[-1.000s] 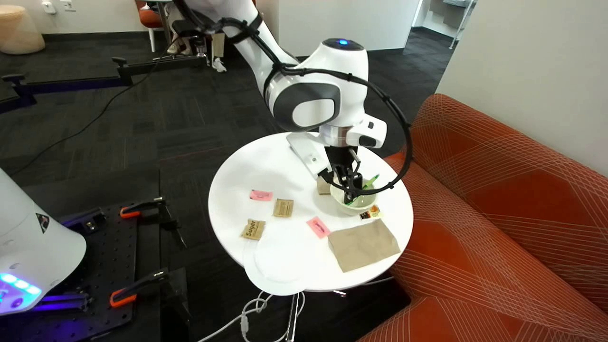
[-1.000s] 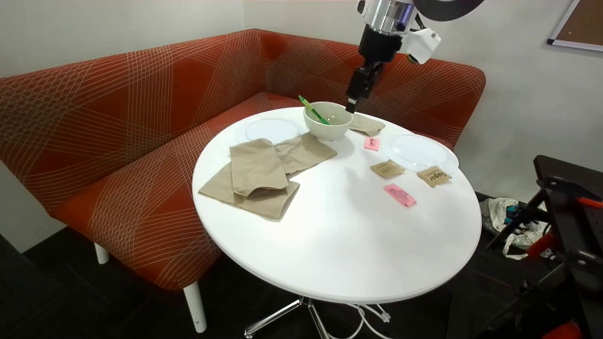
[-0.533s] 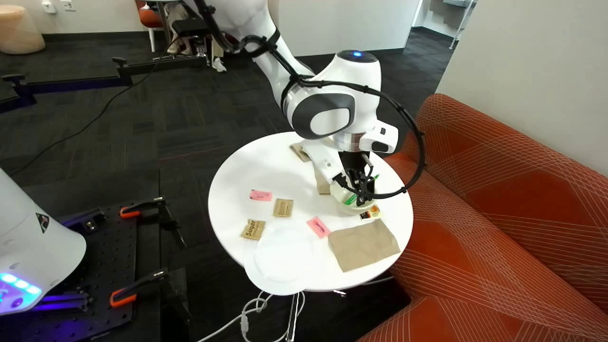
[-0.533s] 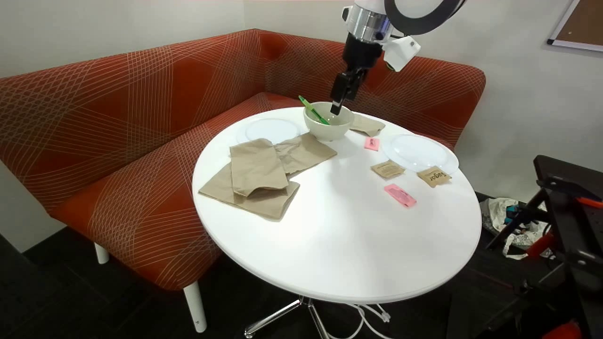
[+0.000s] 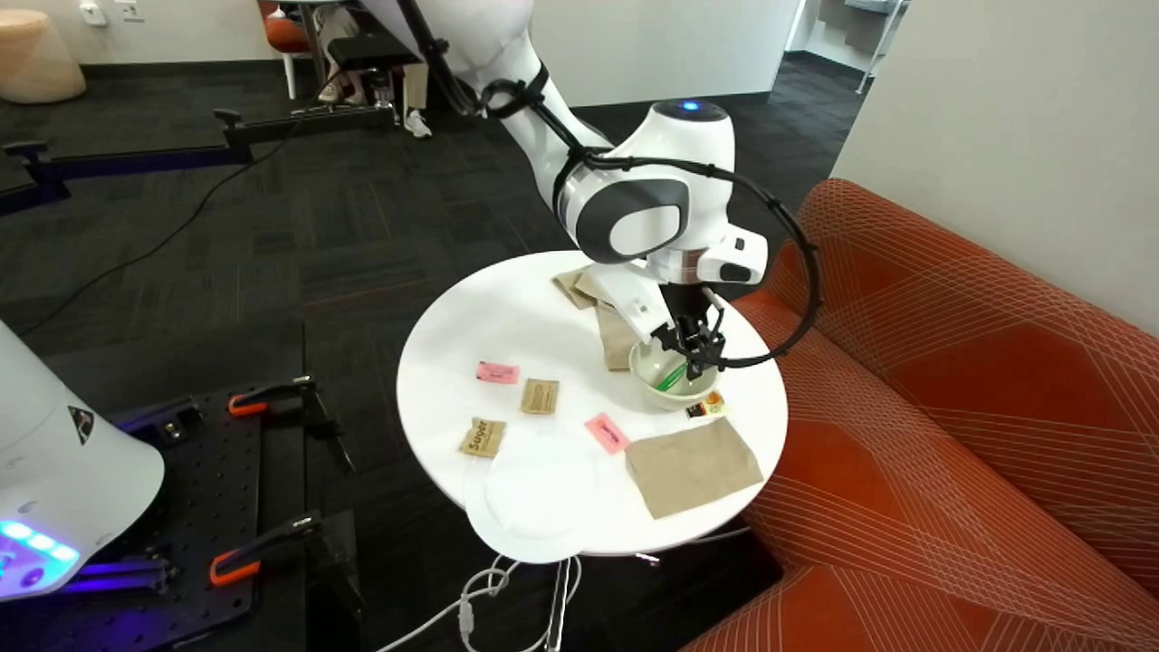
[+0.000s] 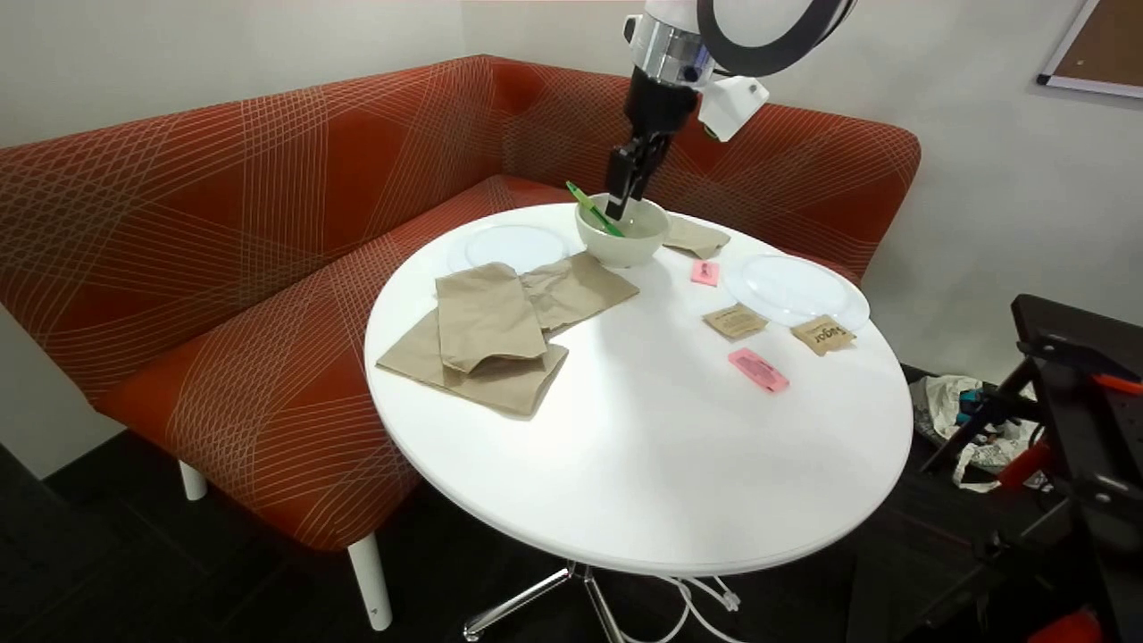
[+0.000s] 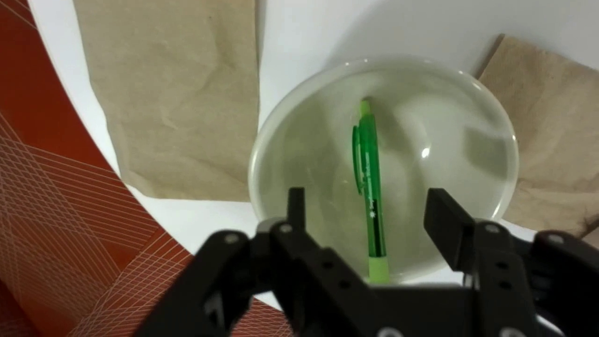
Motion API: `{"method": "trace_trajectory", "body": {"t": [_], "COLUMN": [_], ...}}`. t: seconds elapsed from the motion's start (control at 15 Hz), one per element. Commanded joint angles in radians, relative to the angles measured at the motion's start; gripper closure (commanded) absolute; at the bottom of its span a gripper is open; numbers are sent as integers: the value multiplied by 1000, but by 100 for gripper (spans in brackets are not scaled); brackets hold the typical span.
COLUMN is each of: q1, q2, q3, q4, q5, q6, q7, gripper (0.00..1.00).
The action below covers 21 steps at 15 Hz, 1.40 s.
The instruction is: Remove the pen from the bowl and put it on the table
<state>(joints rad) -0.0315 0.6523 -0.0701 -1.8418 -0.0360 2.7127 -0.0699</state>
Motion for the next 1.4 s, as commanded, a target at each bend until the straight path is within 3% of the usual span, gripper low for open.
{"method": "trace_trajectory", "body": {"t": [0.0, 0.27, 0.67, 0.8, 1.0, 1.07, 1.2, 1.33], "q1": [15, 19, 25, 25, 26, 25, 24, 24], "q2": [19, 34, 63, 73, 83, 86, 91, 94], "q3": [-10, -7, 2, 3, 1, 1, 0, 0], "q4": [34, 39, 51, 59, 68, 71, 76, 79], "q5": [-19, -18, -11, -10, -11, -10, -10, -9], "q6": [-8, -8, -3, -3, -3, -2, -2, -1], "q7": [37, 37, 36, 38, 39, 40, 40, 41], "gripper": [35, 32, 48, 57, 57, 61, 86, 100]}}
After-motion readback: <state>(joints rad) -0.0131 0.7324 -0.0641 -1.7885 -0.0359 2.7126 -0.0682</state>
